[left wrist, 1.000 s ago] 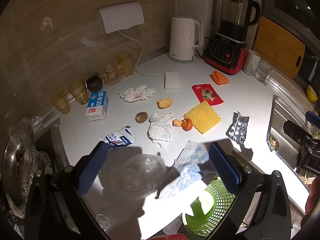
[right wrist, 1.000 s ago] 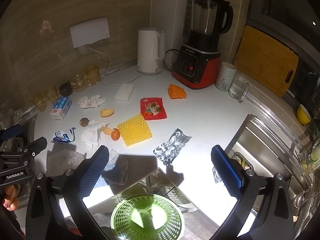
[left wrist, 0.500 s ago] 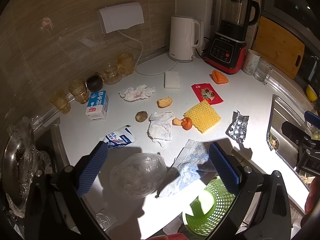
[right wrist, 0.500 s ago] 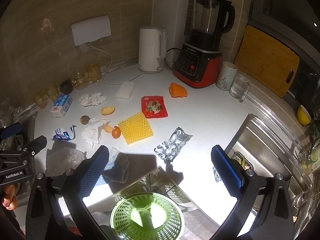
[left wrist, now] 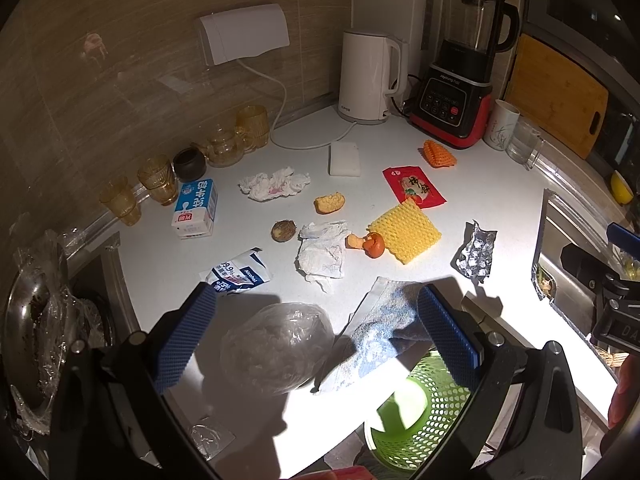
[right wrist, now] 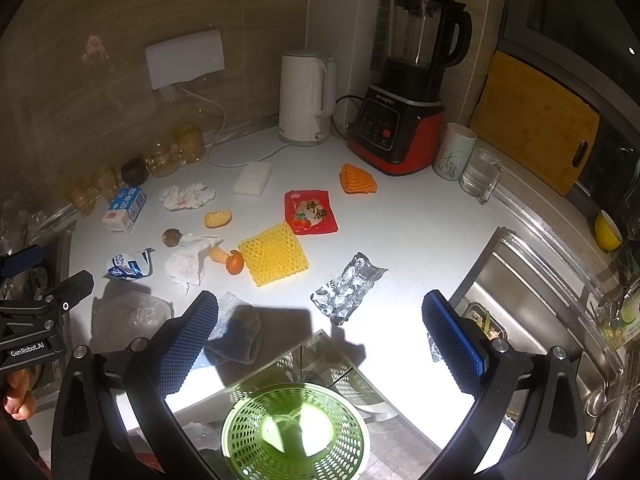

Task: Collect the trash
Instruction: 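Grasp the clear plastic bag with the left gripper while the right grasps the grey cloth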

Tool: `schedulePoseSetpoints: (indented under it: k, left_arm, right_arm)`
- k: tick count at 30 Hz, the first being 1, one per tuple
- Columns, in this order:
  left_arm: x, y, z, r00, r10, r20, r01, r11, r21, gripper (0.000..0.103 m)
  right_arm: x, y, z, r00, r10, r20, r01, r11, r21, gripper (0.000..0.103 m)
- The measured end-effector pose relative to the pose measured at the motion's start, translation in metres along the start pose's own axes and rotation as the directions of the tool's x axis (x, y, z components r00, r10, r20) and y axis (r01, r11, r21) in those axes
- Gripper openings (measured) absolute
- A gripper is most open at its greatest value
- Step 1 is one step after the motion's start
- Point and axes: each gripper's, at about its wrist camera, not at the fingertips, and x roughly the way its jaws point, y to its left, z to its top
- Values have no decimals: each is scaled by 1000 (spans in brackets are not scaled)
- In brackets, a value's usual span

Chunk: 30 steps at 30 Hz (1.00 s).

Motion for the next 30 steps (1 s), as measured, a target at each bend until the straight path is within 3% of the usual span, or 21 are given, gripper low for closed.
schedulePoseSetpoints:
  k: [10,18,23,30]
  left_arm:
    - [1,10,-12,999,-30,19,30,999,26,97]
    - [32,45,-41,993,-109,42,105,991,88,97]
    - [68,68,-61,993,-114,4,113,986,120,97]
    - [109,78,-84,983,-173,-69,181,973,144,97]
  right_arm:
    - [2,9,-8,1000,13,1,-13,1000,5,101]
    - [38,28,-26,996,77,-54,-77,997,16,101]
    - [65,47,-43,994,80,-81,-80,997,1,101]
    - [105,61,-61,988,82,-132,-77,996,47,101]
